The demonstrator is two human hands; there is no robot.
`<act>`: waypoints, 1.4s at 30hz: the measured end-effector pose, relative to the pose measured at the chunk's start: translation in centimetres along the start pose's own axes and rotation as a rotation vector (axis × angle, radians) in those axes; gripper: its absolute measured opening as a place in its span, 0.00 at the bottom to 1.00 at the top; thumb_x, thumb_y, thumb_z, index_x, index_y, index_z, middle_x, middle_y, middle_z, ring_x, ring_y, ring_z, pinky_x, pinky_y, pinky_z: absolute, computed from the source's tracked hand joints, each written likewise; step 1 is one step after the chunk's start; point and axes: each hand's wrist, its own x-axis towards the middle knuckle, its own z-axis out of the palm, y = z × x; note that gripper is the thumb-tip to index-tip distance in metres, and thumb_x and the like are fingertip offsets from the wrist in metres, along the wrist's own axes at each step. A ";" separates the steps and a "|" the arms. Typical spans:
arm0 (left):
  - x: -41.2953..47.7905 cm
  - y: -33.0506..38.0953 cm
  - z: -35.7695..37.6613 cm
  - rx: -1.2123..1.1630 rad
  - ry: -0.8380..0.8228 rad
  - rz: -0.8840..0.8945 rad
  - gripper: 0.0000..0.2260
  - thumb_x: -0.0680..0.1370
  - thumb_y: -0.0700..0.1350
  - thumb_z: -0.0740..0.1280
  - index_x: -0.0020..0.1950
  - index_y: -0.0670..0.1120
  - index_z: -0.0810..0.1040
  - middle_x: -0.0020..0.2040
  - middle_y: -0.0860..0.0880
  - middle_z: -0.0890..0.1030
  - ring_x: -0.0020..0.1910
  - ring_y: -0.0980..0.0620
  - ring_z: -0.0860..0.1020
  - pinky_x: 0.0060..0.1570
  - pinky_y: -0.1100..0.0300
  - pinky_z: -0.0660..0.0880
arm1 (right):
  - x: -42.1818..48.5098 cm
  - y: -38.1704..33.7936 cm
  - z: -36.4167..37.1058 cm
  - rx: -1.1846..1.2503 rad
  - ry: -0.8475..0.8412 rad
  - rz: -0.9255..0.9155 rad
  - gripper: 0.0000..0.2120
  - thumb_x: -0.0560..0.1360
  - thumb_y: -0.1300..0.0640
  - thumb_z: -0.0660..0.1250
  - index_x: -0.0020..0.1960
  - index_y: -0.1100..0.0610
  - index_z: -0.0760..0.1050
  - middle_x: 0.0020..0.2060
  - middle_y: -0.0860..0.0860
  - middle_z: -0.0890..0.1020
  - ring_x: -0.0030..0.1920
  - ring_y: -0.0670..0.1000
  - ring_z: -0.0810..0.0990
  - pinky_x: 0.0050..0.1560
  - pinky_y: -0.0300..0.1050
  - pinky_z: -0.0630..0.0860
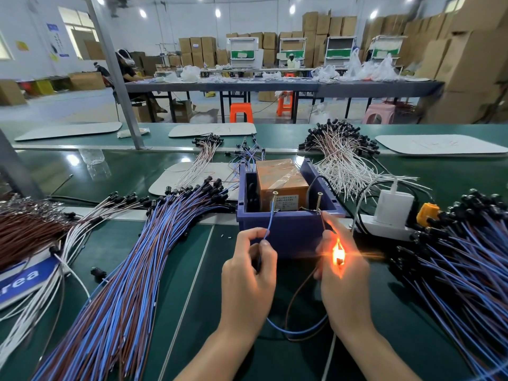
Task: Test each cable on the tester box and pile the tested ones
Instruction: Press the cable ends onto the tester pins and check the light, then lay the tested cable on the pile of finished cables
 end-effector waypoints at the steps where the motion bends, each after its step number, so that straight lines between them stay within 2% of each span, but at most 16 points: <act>1: 0.0 0.1 0.0 0.004 0.004 0.012 0.05 0.80 0.52 0.60 0.54 0.57 0.73 0.30 0.48 0.73 0.24 0.54 0.65 0.26 0.60 0.63 | 0.0 0.0 0.0 0.004 0.004 -0.004 0.15 0.85 0.48 0.56 0.67 0.32 0.71 0.36 0.46 0.79 0.27 0.46 0.76 0.29 0.34 0.72; 8: 0.0 0.1 0.0 0.004 0.018 0.012 0.05 0.80 0.52 0.59 0.54 0.57 0.72 0.30 0.46 0.73 0.25 0.49 0.67 0.27 0.51 0.66 | -0.1 0.1 0.0 -0.005 0.027 -0.007 0.14 0.85 0.48 0.56 0.66 0.32 0.72 0.28 0.43 0.74 0.25 0.45 0.75 0.26 0.32 0.70; 11: 0.0 0.1 0.0 0.003 0.012 0.009 0.05 0.79 0.53 0.59 0.54 0.57 0.72 0.30 0.47 0.73 0.25 0.50 0.67 0.27 0.52 0.66 | -0.1 0.5 0.1 -0.002 0.023 0.017 0.13 0.85 0.48 0.56 0.67 0.38 0.73 0.29 0.43 0.75 0.24 0.47 0.75 0.25 0.36 0.71; 14: 0.0 0.0 0.0 -0.003 0.001 -0.003 0.04 0.79 0.52 0.60 0.53 0.58 0.72 0.29 0.48 0.73 0.24 0.53 0.65 0.26 0.56 0.65 | 0.0 0.7 0.1 0.001 0.013 0.049 0.13 0.85 0.47 0.56 0.65 0.42 0.75 0.33 0.43 0.77 0.26 0.47 0.76 0.27 0.39 0.73; 17: 0.1 0.0 -0.1 -0.013 -0.005 -0.025 0.04 0.80 0.52 0.60 0.53 0.59 0.72 0.28 0.50 0.72 0.24 0.56 0.64 0.26 0.63 0.62 | 0.1 0.3 0.0 -0.003 0.010 0.032 0.15 0.84 0.48 0.55 0.68 0.40 0.73 0.39 0.43 0.79 0.29 0.48 0.77 0.30 0.33 0.73; 21: -0.1 0.1 -0.4 -0.023 -0.003 -0.043 0.04 0.80 0.53 0.59 0.53 0.59 0.72 0.27 0.55 0.71 0.24 0.56 0.64 0.26 0.64 0.62 | -0.3 0.0 -0.5 0.017 0.015 0.033 0.16 0.83 0.45 0.54 0.68 0.40 0.72 0.41 0.43 0.80 0.27 0.48 0.78 0.31 0.33 0.73; 24: -0.4 0.2 -0.8 -0.002 0.005 -0.073 0.06 0.83 0.48 0.60 0.53 0.61 0.71 0.28 0.56 0.73 0.25 0.57 0.67 0.27 0.62 0.65 | -0.9 -0.2 -1.1 0.030 0.015 0.057 0.16 0.83 0.44 0.54 0.67 0.36 0.71 0.44 0.42 0.82 0.27 0.48 0.78 0.31 0.36 0.75; 26: -0.9 0.4 -1.4 0.065 0.019 -0.119 0.08 0.83 0.48 0.60 0.57 0.62 0.71 0.37 0.58 0.77 0.34 0.59 0.73 0.36 0.58 0.72 | -1.2 -0.6 -1.8 0.047 0.005 0.061 0.15 0.82 0.43 0.53 0.67 0.33 0.70 0.47 0.41 0.83 0.28 0.49 0.80 0.31 0.43 0.79; 27: -1.1 0.6 -1.8 0.141 0.044 -0.138 0.10 0.83 0.48 0.60 0.63 0.61 0.71 0.48 0.58 0.78 0.45 0.60 0.75 0.47 0.57 0.74 | -1.4 -0.9 -2.1 0.064 0.007 0.061 0.15 0.82 0.43 0.53 0.65 0.32 0.71 0.48 0.40 0.83 0.29 0.50 0.80 0.32 0.49 0.81; 28: -1.4 0.9 -2.4 0.240 0.071 -0.143 0.15 0.82 0.49 0.60 0.70 0.55 0.70 0.58 0.54 0.75 0.56 0.58 0.72 0.56 0.56 0.72 | -1.5 -1.3 -2.5 0.089 0.019 0.064 0.15 0.82 0.43 0.53 0.64 0.32 0.71 0.49 0.40 0.84 0.29 0.50 0.81 0.33 0.54 0.82; 29: -1.6 1.4 -2.9 0.325 0.097 -0.113 0.19 0.82 0.49 0.60 0.73 0.50 0.69 0.64 0.51 0.71 0.61 0.55 0.68 0.61 0.56 0.67 | -1.5 -1.9 -2.9 0.110 0.039 0.068 0.14 0.81 0.43 0.53 0.62 0.32 0.72 0.49 0.41 0.84 0.30 0.51 0.82 0.34 0.58 0.82; 30: -1.9 2.3 -3.3 0.373 0.101 -0.047 0.20 0.82 0.49 0.60 0.74 0.48 0.69 0.64 0.50 0.69 0.62 0.55 0.66 0.62 0.56 0.65 | -1.5 -2.6 -3.4 0.122 0.061 0.068 0.14 0.82 0.43 0.52 0.61 0.32 0.73 0.50 0.41 0.84 0.31 0.51 0.82 0.36 0.60 0.81; 32: -2.3 4.8 -3.6 0.381 -0.023 0.135 0.18 0.83 0.52 0.59 0.70 0.48 0.74 0.59 0.54 0.71 0.57 0.57 0.67 0.59 0.59 0.69 | -1.4 -4.3 -4.3 0.131 0.099 0.037 0.13 0.83 0.43 0.52 0.60 0.34 0.73 0.49 0.43 0.84 0.36 0.50 0.84 0.40 0.59 0.81; 36: -2.2 10.8 -2.4 0.331 -0.521 0.344 0.19 0.81 0.59 0.55 0.65 0.53 0.77 0.50 0.60 0.70 0.51 0.58 0.70 0.52 0.63 0.70 | 0.1 -9.5 -6.1 0.158 0.080 -0.105 0.14 0.83 0.43 0.52 0.61 0.40 0.74 0.48 0.44 0.85 0.45 0.50 0.85 0.45 0.49 0.82; 39: -0.9 15.2 -1.7 0.228 -0.579 0.462 0.11 0.79 0.50 0.62 0.58 0.50 0.79 0.50 0.57 0.76 0.48 0.55 0.74 0.48 0.58 0.75 | 1.6 -14.1 -7.9 0.179 0.044 -0.231 0.13 0.84 0.47 0.53 0.60 0.44 0.75 0.45 0.47 0.85 0.45 0.52 0.86 0.45 0.45 0.82; 42: 0.2 19.4 -1.1 0.153 -0.575 0.558 0.10 0.74 0.44 0.61 0.51 0.46 0.80 0.50 0.52 0.83 0.43 0.50 0.79 0.41 0.55 0.78 | 2.6 -17.2 -10.6 0.175 0.021 -0.326 0.11 0.85 0.50 0.56 0.63 0.45 0.75 0.47 0.47 0.85 0.47 0.52 0.85 0.48 0.48 0.82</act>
